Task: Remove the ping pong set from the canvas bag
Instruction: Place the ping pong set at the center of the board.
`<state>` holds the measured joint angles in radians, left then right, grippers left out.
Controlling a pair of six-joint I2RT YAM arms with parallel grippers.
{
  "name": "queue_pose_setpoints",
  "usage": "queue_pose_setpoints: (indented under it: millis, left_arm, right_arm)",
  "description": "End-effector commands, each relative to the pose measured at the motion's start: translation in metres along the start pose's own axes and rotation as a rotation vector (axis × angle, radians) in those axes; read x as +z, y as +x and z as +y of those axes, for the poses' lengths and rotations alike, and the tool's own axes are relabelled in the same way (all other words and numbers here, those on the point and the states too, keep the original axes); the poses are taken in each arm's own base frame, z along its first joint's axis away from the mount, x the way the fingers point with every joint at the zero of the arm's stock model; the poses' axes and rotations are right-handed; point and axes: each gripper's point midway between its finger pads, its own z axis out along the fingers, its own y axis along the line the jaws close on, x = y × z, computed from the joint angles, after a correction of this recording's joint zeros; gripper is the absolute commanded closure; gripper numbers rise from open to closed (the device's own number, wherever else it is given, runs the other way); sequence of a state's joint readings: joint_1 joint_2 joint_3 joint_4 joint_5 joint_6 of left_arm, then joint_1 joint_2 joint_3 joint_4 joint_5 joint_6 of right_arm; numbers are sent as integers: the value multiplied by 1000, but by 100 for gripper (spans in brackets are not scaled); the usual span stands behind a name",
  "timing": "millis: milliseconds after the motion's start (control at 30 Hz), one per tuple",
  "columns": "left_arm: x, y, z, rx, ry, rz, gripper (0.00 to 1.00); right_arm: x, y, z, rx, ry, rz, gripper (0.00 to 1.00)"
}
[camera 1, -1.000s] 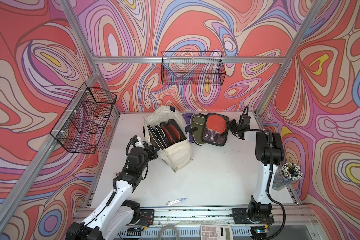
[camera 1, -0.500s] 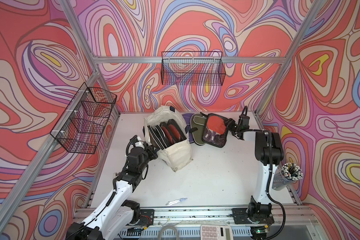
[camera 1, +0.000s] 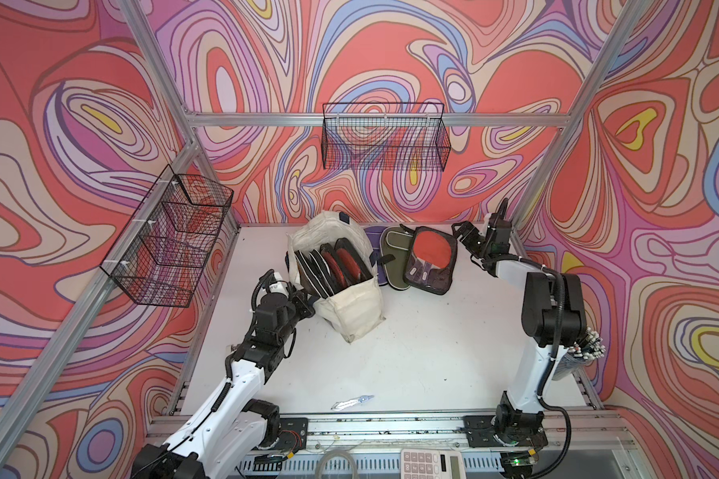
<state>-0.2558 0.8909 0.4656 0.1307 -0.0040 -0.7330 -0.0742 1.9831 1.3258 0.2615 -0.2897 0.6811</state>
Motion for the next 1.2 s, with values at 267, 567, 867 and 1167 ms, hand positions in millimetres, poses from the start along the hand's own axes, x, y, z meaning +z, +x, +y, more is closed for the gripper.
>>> queue_pose_setpoints:
  millis: [267, 567, 867, 1167]
  left_arm:
    - [0, -4, 5, 23, -55, -2, 100]
    - [6, -2, 8, 23, -64, -4, 100]
    - [8, 6, 10, 0, -46, 8, 100]
    - [11, 14, 15, 6, -48, 25, 100]
  right_arm:
    - [-66, -16, 80, -81, -149, -37, 2]
    - [-122, -10, 178, -258, -249, -35, 2]
    - [-151, 47, 278, -454, -364, 67, 2]
    - [-142, 139, 352, -638, -453, 239, 2]
